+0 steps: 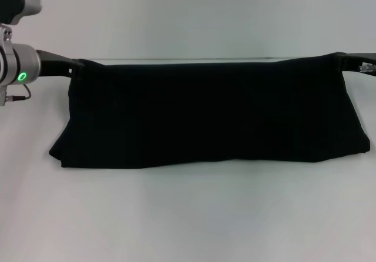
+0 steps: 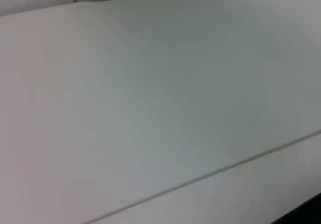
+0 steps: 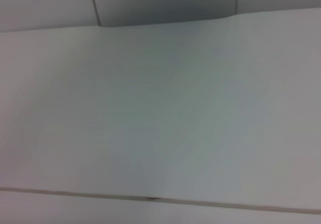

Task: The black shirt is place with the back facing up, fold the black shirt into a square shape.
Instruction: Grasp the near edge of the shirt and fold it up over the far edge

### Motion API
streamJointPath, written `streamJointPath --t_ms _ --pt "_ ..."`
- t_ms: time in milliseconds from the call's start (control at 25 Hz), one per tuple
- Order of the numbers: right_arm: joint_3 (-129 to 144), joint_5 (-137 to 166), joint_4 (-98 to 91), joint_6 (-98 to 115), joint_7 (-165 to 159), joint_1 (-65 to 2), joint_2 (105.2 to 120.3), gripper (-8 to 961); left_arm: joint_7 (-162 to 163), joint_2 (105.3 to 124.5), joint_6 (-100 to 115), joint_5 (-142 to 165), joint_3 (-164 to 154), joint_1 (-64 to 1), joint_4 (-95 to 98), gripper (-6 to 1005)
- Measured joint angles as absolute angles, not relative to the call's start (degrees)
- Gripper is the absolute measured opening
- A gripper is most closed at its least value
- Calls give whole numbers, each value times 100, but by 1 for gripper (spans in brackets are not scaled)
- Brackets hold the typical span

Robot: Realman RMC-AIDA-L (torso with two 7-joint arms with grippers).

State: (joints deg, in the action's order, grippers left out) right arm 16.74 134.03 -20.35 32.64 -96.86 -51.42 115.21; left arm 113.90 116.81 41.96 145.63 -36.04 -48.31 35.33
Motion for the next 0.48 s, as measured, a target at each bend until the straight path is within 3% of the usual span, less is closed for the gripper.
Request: streamJointPath --t_ms 480 --pt "1696 13403 -1995 3060 -9687 -5209 11471 -1 11391 11680 3993 14563 -3597 -4835 3538 -2"
